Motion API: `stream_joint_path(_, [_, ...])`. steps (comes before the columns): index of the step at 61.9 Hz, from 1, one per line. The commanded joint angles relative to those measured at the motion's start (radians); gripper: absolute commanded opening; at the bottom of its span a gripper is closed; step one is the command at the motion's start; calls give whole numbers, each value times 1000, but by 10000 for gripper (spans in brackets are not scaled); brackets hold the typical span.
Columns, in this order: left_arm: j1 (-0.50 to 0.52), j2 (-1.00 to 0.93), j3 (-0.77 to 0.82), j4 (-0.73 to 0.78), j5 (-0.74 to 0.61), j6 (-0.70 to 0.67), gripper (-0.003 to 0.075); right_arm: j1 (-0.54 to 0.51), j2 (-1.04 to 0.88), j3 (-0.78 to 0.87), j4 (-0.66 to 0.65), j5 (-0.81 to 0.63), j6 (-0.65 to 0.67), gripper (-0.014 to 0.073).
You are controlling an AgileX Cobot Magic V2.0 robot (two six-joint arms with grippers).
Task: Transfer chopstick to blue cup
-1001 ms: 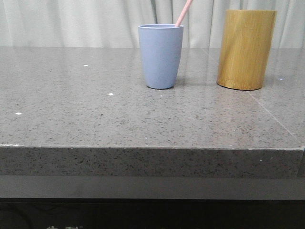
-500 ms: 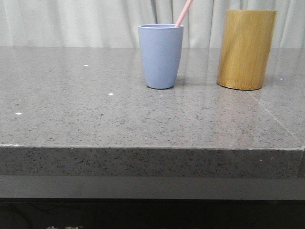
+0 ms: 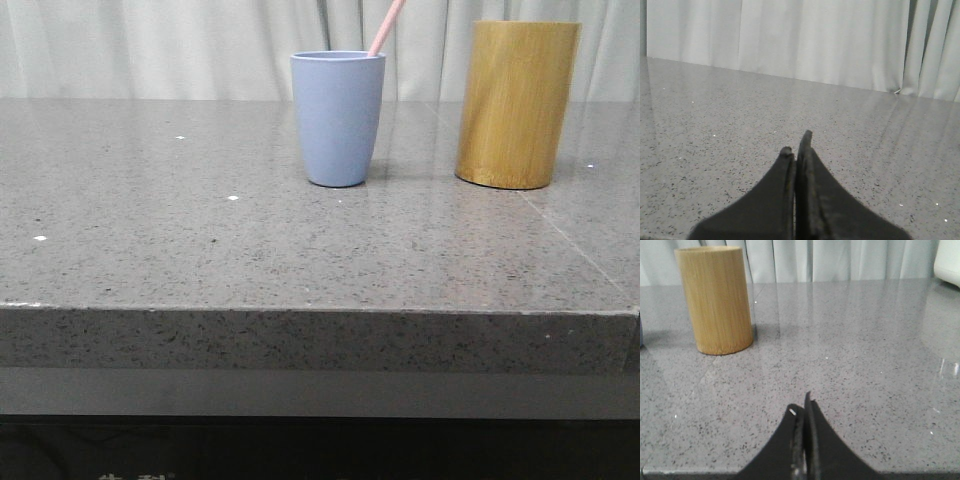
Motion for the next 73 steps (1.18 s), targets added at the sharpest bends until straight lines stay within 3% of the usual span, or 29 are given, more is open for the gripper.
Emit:
stream_joint_path(1, [-1, -23, 14, -9, -81, -3, -19, -4, -21, -3, -28, -102, 41, -67])
stream_joint_path(17, [-1, -23, 14, -9, -81, -3, -19, -5, -21, -3, -34, -179, 41, -67])
stream_joint_path(73, [-1, -23, 14, -9, -81, -3, -19, -5, -19, -3, -34, -180, 41, -67])
